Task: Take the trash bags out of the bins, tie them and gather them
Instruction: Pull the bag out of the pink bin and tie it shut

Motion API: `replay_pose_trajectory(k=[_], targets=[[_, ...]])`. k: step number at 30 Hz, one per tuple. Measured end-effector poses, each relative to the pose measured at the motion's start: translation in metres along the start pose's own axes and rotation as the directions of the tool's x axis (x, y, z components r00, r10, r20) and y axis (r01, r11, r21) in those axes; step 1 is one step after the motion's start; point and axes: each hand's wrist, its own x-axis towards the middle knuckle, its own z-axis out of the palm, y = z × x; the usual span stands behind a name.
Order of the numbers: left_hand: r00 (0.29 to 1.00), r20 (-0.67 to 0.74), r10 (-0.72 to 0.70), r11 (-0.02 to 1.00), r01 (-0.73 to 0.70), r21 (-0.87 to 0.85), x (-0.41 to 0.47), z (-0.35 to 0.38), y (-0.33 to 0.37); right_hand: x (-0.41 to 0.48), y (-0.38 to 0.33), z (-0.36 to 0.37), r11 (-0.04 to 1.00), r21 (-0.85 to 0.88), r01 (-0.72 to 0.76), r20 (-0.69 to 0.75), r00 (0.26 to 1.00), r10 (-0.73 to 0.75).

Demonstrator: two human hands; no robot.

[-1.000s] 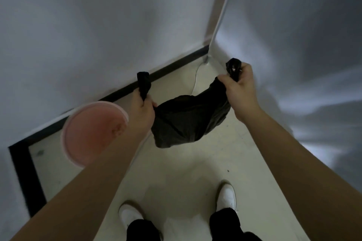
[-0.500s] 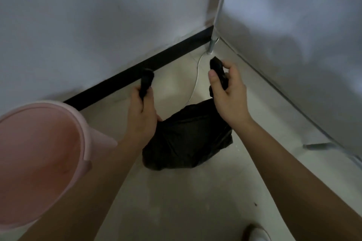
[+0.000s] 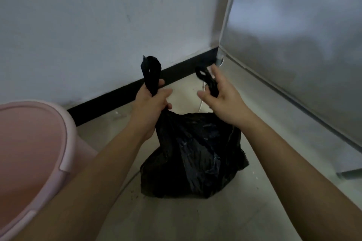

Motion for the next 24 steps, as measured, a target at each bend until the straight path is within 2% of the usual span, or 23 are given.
replay_pose_trajectory(k=[3, 6, 8, 10, 12, 14, 15, 17, 21, 24], targets=[[0.997, 0.082, 0.008, 0.998, -0.012, 0.06, -0.008, 0.0, 0.014, -0.006, -0.012, -0.002, 0.998, 0.048, -0.036, 0.116, 0.993, 0.03], [0.985, 0.162, -0.056, 0.998, 0.05, 0.043, -0.011, 0.0, 0.022, -0.015, -0.017, 0.004, 0.992, 0.119, -0.034, 0.203, 0.979, 0.009], [0.972, 0.211, -0.105, 0.994, 0.097, 0.047, -0.017, 0.001, 0.021, -0.024, -0.019, 0.009, 0.996, 0.088, 0.003, 0.294, 0.955, -0.029], [0.973, 0.203, -0.111, 0.994, 0.109, 0.022, -0.026, 0.004, 0.018, -0.032, -0.02, 0.008, 0.999, 0.043, -0.004, 0.342, 0.94, -0.01], [0.985, 0.141, -0.104, 0.99, 0.116, -0.078, -0.03, 0.004, 0.016, -0.034, -0.014, 0.001, 0.994, -0.106, -0.017, 0.263, 0.964, 0.044], [0.992, 0.087, -0.096, 0.978, 0.11, -0.176, -0.029, -0.001, 0.017, -0.034, 0.001, -0.009, 0.931, -0.358, 0.062, 0.162, 0.987, -0.004], [0.994, 0.067, -0.089, 0.975, 0.101, -0.199, -0.028, -0.004, 0.019, -0.035, 0.008, -0.012, 0.907, -0.409, 0.095, 0.156, 0.987, -0.033], [0.996, 0.048, -0.077, 0.972, 0.085, -0.219, -0.028, -0.011, 0.019, -0.038, 0.018, -0.015, 0.942, -0.332, 0.048, 0.161, 0.987, 0.006], [0.99, 0.054, -0.129, 0.941, 0.14, -0.309, -0.028, -0.024, 0.014, -0.044, 0.019, -0.012, 0.984, 0.001, -0.178, 0.049, 0.983, 0.178], [0.994, -0.007, -0.112, 0.971, 0.108, -0.212, -0.029, -0.033, 0.007, -0.042, 0.018, -0.008, 0.975, 0.112, -0.19, -0.036, 0.98, 0.195]])
